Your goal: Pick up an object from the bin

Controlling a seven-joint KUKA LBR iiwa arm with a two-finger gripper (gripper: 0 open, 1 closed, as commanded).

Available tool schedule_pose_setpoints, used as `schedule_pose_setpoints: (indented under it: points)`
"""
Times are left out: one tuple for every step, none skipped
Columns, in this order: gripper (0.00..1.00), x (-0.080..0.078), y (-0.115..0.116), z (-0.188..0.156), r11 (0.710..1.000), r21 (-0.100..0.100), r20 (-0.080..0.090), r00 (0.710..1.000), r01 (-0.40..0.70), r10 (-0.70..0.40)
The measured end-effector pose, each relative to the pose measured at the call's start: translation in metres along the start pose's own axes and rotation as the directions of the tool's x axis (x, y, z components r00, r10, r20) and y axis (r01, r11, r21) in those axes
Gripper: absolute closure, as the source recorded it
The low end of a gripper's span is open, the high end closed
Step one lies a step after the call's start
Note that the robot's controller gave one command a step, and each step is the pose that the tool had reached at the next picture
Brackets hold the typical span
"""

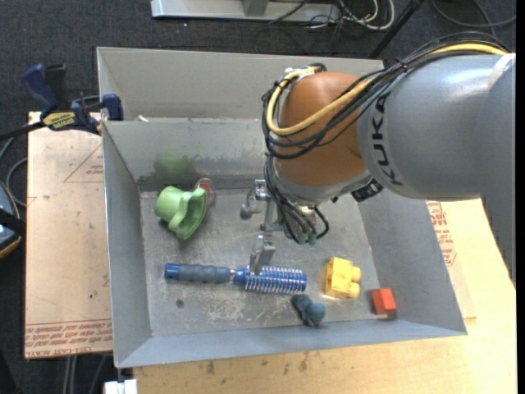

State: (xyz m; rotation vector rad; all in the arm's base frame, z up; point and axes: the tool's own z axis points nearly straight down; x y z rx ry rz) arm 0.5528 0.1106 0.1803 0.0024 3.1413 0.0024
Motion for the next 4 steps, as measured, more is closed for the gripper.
schedule_pose_setpoints:
  points:
    - [0.0, 0.037, -0.026, 0.104, 0.998, -0.002, 0.004, 0.998, -0.065, 0.065]
    - [1.0, 0.035, -0.026, 0.1, 0.998, -0.003, 0.008, 0.998, -0.065, 0.065]
    - [1.0, 0.036, -0.028, -0.016, 1.0, 0.0, 0.007, 1.0, -0.013, 0.013]
    - [1.0, 0.032, -0.065, -0.121, 0.957, 0.003, 0.006, 0.957, 0.29, -0.29]
